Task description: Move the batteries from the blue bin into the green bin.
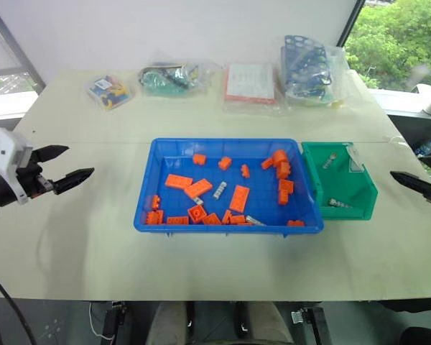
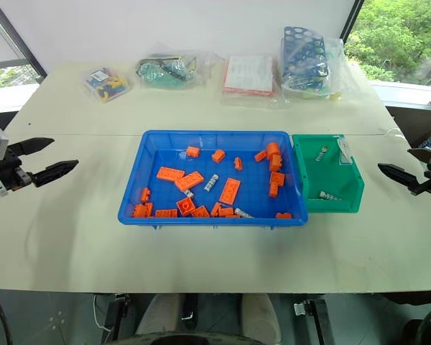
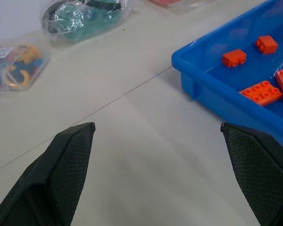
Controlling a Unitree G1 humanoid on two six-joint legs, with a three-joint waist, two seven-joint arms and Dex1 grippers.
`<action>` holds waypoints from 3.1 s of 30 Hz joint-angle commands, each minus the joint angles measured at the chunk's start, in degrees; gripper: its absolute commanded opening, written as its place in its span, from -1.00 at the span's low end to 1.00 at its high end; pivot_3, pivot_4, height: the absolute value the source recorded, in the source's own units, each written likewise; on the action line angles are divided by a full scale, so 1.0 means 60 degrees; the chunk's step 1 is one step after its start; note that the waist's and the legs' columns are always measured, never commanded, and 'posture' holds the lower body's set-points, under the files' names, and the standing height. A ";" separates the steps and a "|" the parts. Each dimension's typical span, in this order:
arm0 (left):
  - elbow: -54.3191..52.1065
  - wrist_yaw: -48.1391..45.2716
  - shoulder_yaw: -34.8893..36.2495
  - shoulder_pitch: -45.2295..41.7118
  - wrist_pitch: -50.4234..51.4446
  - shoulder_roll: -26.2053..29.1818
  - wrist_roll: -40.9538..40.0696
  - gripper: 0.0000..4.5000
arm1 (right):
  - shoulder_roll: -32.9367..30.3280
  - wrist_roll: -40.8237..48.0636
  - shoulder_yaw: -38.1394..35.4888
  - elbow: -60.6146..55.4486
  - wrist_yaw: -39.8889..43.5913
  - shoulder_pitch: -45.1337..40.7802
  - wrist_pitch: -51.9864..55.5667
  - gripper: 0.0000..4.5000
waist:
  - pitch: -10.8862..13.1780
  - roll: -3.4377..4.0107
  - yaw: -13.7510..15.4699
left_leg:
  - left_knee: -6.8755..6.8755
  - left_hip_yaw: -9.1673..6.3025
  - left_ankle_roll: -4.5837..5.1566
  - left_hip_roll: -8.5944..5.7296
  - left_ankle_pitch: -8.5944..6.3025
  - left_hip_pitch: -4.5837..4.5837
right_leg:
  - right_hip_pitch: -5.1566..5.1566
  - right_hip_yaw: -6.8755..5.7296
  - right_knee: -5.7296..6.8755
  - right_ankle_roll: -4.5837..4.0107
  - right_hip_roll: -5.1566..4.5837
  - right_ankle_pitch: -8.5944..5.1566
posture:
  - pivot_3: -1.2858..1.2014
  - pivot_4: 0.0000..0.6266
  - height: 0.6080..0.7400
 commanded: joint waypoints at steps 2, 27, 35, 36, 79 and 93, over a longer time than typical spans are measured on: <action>-0.0351 0.0026 0.0238 0.0074 -0.0192 0.0067 -0.0023 1.00 | -0.0089 0.0103 -0.0194 -0.0253 -0.0043 -0.0114 -0.0122 0.99 | 0.0000 0.0000 -0.0001 | 0.0000 0.0001 0.0000 0.0000 0.0000 0.0000 | 0.0000 0.0000 0.0000 0.0000 -0.0001 0.0000 | 0.03 -0.52 0.99; -0.3195 -0.0986 -0.0243 0.0122 0.1653 0.0278 -0.1708 1.00 | 0.0351 0.1904 0.1273 -0.6149 0.1443 -0.0986 0.3131 0.99 | 0.0001 0.0002 -0.0046 | 0.0003 -0.0004 0.0000 0.0004 0.0000 0.0000 | -0.0002 -0.0001 0.0009 0.0009 0.0005 0.0005 | 0.03 -0.52 0.99; -0.4184 -0.1362 -0.0876 0.0045 0.2116 0.0458 -0.2070 1.00 | 0.3744 0.1112 0.5068 -0.6889 0.1607 -0.4484 0.3459 0.99 | 0.0007 0.0007 -0.0137 | 0.0004 -0.0021 -0.0001 0.0005 0.0000 -0.0021 | -0.0025 -0.0009 0.0019 0.0002 0.0008 0.0002 | 0.03 -0.52 0.99; -0.4263 -0.1383 -0.0959 0.0049 0.2094 0.0453 -0.2039 1.00 | 0.4273 0.0704 0.5565 -0.6344 0.1621 -0.4879 0.3134 0.99 | 0.0007 0.0007 -0.0125 | 0.0005 -0.0022 0.0000 0.0001 0.0000 -0.0026 | -0.0029 -0.0014 0.0017 0.0003 0.0007 0.0002 | 0.03 -0.52 0.99; -0.5312 -0.0386 -0.1067 0.0232 0.2618 0.0477 -0.2356 1.00 | 0.9823 -0.4208 0.5957 0.4130 -0.0737 -0.8341 -0.2411 -0.30 | 0.0013 0.0003 -0.0332 | -0.0017 -0.0035 -0.0038 -0.0006 0.0014 -0.0025 | -0.0040 -0.0025 0.0030 -0.0005 -0.0014 0.0003 | 0.03 -0.52 0.99; -0.4565 -0.0716 -0.2172 -0.1034 0.2485 0.0133 -0.2176 1.00 | 0.9595 -0.3904 0.5745 -0.3289 -0.1728 -0.5758 0.3985 0.56 | 0.0012 0.0002 -0.0282 | -0.0044 -0.0053 -0.0060 -0.0014 0.0027 -0.0034 | -0.0047 -0.0032 0.0029 -0.0020 -0.0032 -0.0005 | 0.03 -0.52 0.99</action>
